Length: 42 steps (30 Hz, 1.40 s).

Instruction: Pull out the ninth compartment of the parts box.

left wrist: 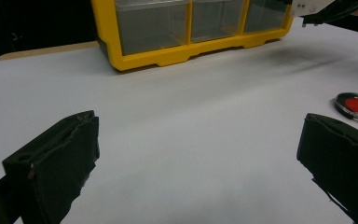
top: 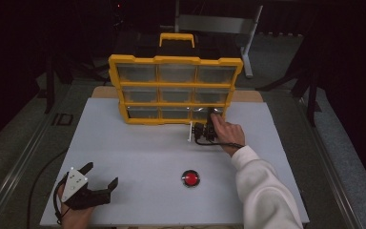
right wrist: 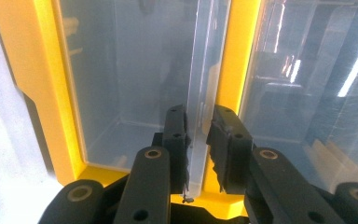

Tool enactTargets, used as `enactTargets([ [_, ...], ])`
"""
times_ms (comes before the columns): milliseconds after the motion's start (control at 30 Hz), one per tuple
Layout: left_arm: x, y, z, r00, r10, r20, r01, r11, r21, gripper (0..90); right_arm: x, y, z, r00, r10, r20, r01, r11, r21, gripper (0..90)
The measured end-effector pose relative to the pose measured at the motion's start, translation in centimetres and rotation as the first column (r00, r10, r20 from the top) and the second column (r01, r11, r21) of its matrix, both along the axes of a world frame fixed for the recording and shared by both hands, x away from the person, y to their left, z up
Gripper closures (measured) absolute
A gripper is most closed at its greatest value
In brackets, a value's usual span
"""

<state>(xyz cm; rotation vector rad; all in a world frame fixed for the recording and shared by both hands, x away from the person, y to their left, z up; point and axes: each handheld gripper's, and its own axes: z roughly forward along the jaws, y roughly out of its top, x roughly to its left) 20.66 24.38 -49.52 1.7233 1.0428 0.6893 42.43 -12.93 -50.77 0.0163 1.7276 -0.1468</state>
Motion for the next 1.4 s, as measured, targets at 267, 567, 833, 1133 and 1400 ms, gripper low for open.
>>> enactTargets([
  [267,0.0,0.0,0.0,1.0,0.001,-0.003,-0.001,1.0,0.0,0.0,-0.2,0.0,0.2,1.0,-0.002,-0.008,0.002,1.0,0.01,77.6],
  [567,0.0,0.0,0.0,1.0,-0.001,-0.002,0.001,1.0,0.0,0.0,-0.7,0.0,0.4,0.9998,0.003,-0.019,-0.002,1.0,0.013,77.6],
  [833,0.0,0.0,0.0,1.0,0.0,-0.002,0.0,1.0,-0.001,0.0,-1.0,0.0,0.4,0.9996,-0.001,-0.028,0.001,1.0,0.024,77.5],
  [1133,0.0,0.0,0.0,1.0,0.002,0.0,-0.002,1.0,-0.001,0.0,-1.6,0.0,0.4,0.9994,-0.003,-0.035,0.004,1.0,0.028,77.5],
  [1400,0.0,0.0,0.0,1.0,0.002,0.001,-0.002,1.0,0.0,0.0,-2.0,0.0,0.5,0.9992,-0.001,-0.039,0.002,1.0,0.027,77.5],
])
